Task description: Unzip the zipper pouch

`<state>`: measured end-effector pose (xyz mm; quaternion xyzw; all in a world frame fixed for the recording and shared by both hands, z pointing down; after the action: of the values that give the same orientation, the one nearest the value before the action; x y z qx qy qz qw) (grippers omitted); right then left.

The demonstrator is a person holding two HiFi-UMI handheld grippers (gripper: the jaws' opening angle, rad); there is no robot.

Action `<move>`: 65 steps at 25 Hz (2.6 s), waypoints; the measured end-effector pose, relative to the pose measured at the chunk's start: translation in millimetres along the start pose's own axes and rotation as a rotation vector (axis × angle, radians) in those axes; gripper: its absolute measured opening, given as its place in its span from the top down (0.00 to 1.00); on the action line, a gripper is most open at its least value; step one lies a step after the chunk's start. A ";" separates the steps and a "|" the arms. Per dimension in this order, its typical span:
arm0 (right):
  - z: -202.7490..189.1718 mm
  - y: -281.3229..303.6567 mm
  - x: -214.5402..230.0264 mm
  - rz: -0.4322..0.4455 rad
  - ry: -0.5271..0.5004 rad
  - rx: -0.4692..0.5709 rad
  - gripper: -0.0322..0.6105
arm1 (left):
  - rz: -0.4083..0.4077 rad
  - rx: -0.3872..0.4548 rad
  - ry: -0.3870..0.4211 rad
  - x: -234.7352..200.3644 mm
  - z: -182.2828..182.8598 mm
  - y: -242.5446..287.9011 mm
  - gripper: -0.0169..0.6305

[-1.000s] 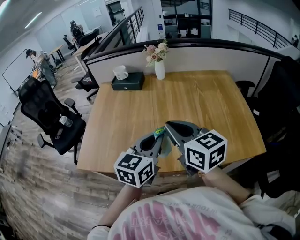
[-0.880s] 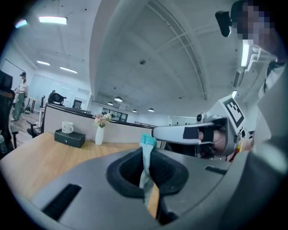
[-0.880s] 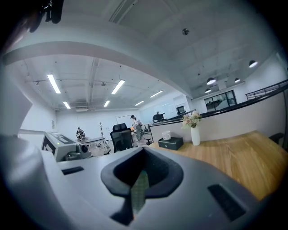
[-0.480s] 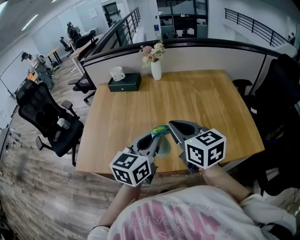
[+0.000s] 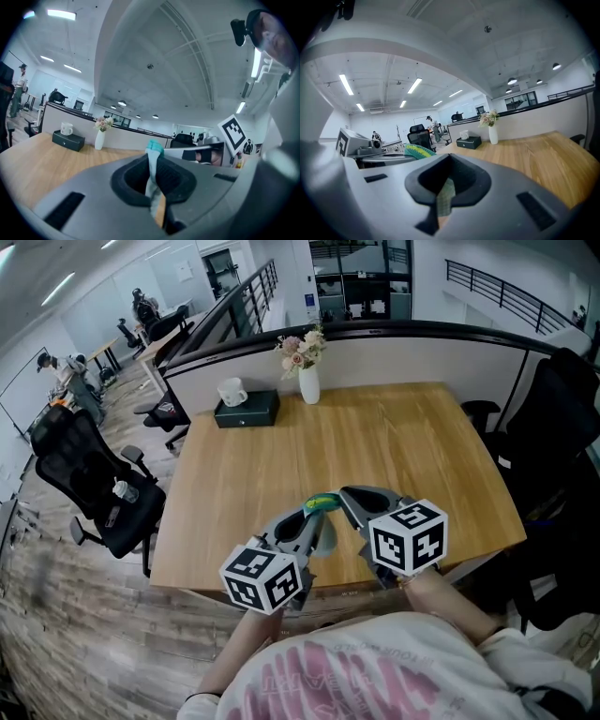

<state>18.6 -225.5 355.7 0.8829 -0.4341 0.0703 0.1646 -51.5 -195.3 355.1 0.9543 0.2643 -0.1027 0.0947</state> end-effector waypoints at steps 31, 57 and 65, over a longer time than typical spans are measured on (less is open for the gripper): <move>-25.1 -46.0 57.0 -0.189 0.045 -0.026 0.95 | 0.013 0.015 -0.085 4.1 -7.1 -7.8 0.96; -32.2 -73.4 66.0 -0.226 0.314 0.184 0.96 | 0.154 0.048 -0.190 -24.9 -18.4 -30.5 0.96; -23.1 -69.5 58.9 -0.216 0.237 0.167 0.96 | 0.157 0.065 -0.216 -27.5 -16.1 -30.2 0.96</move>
<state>110.1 -221.6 377.1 0.9205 -0.3071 0.1915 0.1471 -88.0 -179.4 373.6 0.9580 0.1736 -0.2057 0.0993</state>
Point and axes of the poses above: the fingertips, and each gripper's own axes: y forward along the fingers, x to its right, z out of its top, the point moved 2 cm from there along -y, backward along the fingers, and after that the axes turned 8 degrees about z, right-handed, at the moved point
